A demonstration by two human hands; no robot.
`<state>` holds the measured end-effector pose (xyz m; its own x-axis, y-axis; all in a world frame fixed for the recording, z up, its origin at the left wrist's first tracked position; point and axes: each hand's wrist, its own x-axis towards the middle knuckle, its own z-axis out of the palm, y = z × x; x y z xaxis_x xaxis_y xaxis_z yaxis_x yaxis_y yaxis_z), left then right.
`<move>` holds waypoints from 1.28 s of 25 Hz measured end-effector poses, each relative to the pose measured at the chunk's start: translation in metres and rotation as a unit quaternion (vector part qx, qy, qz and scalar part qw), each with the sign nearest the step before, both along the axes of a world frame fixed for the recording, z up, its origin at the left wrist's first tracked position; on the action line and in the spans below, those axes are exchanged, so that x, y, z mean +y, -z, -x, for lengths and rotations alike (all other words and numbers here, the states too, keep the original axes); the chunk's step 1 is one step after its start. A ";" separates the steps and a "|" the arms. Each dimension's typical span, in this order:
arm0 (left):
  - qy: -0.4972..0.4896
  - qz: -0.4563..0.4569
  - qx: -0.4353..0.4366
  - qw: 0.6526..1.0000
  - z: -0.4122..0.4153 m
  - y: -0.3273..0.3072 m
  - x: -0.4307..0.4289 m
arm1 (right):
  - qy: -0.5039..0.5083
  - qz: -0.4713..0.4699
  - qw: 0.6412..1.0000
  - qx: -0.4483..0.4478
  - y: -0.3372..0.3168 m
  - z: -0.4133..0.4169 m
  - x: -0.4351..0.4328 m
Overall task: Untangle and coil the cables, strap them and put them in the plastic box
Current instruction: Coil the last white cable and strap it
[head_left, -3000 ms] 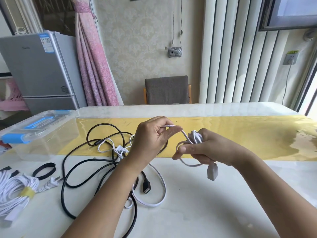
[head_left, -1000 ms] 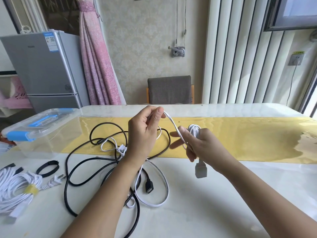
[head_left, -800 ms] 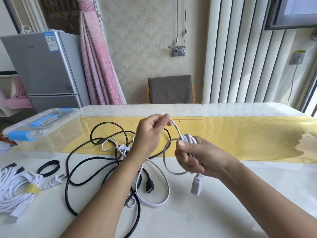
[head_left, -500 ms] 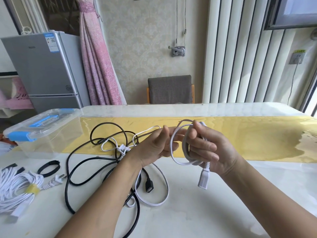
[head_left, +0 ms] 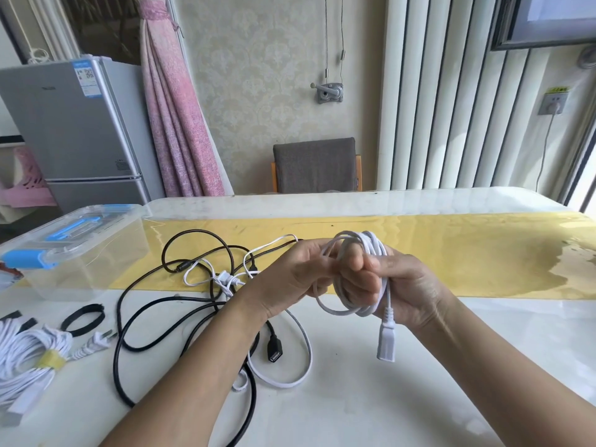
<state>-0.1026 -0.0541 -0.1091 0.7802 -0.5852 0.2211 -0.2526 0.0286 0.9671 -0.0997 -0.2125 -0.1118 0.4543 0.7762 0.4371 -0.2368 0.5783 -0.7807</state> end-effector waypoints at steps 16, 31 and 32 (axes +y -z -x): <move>-0.073 0.274 -0.007 0.959 0.000 -0.029 0.021 | -0.008 0.166 0.985 -0.042 0.015 -0.002 0.010; -0.002 -0.238 0.049 0.970 -0.005 -0.023 0.053 | 0.052 -0.116 0.987 0.096 -0.005 -0.017 -0.008; 0.023 -0.260 0.072 0.963 -0.003 -0.020 0.044 | 0.070 -0.113 0.986 0.098 -0.005 -0.018 -0.009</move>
<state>-0.0994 -0.0099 -0.0892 0.7512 -0.6222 -0.2204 -0.1247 -0.4616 0.8783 -0.0817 -0.2217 -0.1072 0.6430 0.5923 0.4856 -0.2751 0.7703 -0.5753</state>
